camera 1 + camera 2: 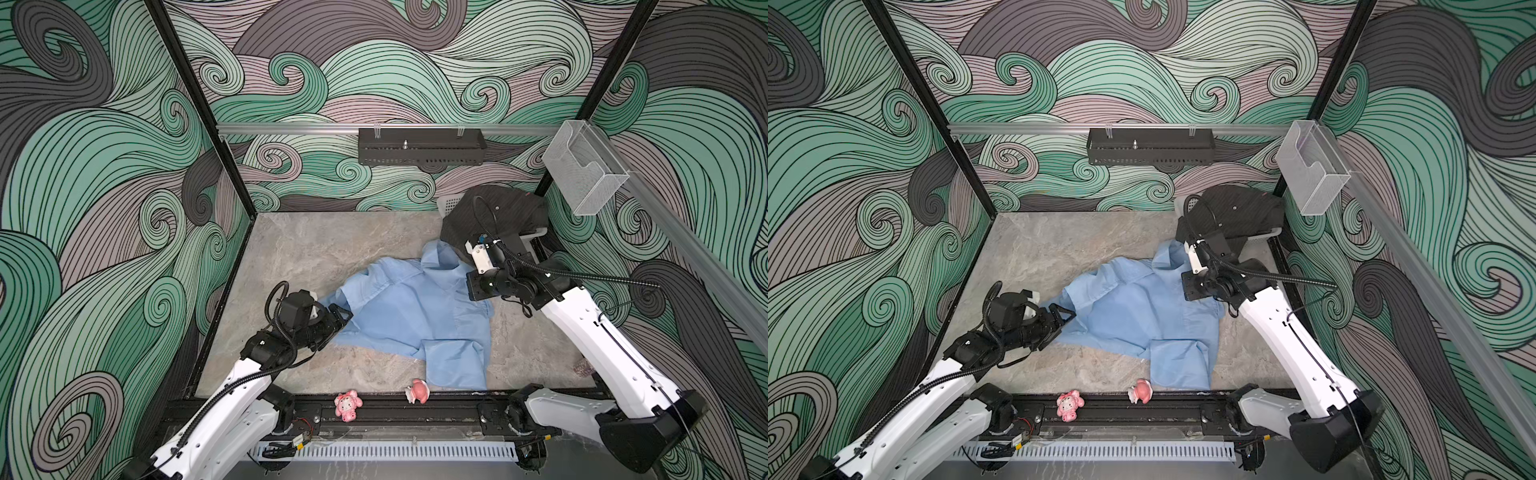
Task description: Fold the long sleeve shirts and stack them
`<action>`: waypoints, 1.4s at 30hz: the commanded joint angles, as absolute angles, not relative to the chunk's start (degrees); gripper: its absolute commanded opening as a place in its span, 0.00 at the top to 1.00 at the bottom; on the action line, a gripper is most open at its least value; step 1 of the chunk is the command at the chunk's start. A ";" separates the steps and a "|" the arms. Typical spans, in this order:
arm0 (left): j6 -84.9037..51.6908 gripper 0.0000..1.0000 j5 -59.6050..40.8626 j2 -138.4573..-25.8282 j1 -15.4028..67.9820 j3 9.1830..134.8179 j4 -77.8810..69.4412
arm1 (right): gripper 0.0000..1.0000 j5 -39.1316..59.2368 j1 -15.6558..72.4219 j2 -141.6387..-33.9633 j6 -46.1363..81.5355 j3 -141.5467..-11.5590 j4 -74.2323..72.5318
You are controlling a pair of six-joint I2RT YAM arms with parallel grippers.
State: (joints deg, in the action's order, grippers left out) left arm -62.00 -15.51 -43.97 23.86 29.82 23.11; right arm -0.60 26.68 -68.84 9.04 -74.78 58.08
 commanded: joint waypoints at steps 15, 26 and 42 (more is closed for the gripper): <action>-55.63 0.70 -16.73 -57.05 24.52 34.49 7.68 | 1.00 0.07 26.89 -69.08 8.88 -73.92 58.13; -55.29 1.00 -16.00 -49.51 24.70 38.98 17.23 | 1.00 -0.59 26.64 -69.29 8.10 -76.29 59.51; -43.35 1.00 -10.80 -46.01 12.12 61.16 37.22 | 1.00 -5.42 26.36 -64.59 3.62 -95.32 72.06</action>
State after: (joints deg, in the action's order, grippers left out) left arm -47.35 -12.36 -45.30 13.10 59.11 31.46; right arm -3.57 26.44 -66.39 5.23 -93.65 68.07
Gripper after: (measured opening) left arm 0.048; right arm 0.055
